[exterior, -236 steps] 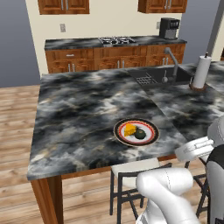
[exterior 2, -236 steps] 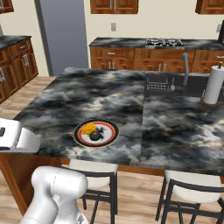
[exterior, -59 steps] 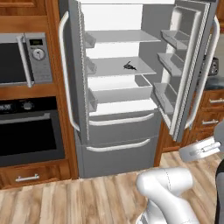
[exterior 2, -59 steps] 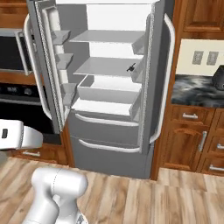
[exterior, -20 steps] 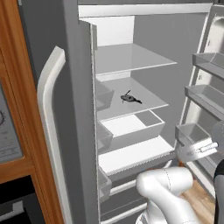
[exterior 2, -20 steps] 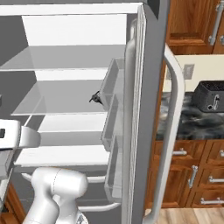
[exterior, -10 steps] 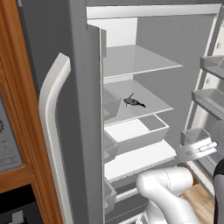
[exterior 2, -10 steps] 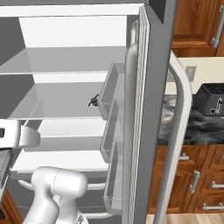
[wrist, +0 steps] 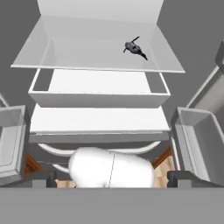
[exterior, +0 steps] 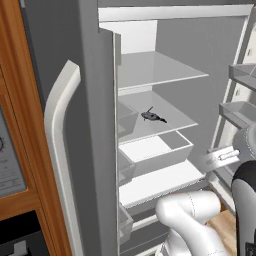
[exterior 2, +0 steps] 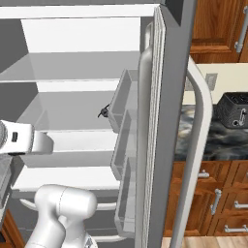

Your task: Take the cheese, fish, and squash from the fridge and place them on the plate on the dining counter to create an appetizer plate.

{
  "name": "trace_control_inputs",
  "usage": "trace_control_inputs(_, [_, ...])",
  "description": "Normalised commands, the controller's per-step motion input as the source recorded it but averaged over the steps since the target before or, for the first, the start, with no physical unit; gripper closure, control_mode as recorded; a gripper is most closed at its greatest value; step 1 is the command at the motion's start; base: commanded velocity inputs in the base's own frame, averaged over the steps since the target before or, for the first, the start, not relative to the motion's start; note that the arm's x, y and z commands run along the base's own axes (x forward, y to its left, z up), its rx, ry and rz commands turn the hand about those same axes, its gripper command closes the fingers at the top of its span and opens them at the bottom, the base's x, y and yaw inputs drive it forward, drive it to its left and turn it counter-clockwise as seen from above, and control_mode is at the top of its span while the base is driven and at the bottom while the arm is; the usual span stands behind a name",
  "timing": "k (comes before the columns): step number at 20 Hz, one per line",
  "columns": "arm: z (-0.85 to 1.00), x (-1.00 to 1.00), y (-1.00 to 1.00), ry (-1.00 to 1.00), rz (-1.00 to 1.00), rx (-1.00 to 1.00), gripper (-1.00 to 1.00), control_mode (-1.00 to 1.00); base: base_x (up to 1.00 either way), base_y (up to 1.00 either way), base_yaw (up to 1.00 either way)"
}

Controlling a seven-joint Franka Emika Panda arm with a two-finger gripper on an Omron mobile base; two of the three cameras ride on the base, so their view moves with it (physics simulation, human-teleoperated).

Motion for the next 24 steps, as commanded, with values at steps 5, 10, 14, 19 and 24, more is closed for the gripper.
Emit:
trace_control_inputs(5, [-0.01,0.57,-0.04,0.00,-0.06,0.00,-1.00,-1.00,0.00,0.00,0.00])
trace_control_inputs(10, [-0.21,0.46,0.00,-0.02,-0.05,0.00,-1.00,-1.00,0.00,0.00,0.00])
trace_control_inputs(14, [-0.28,0.40,0.00,-0.04,-0.04,0.00,-1.00,-1.00,0.00,0.00,0.00])
trace_control_inputs(19, [-0.17,0.57,0.00,0.00,-0.01,0.00,-1.00,-1.00,0.00,0.00,0.00])
trace_control_inputs(24, [0.00,0.62,-0.02,0.01,0.00,0.00,-1.00,-1.00,0.00,0.00,0.00])
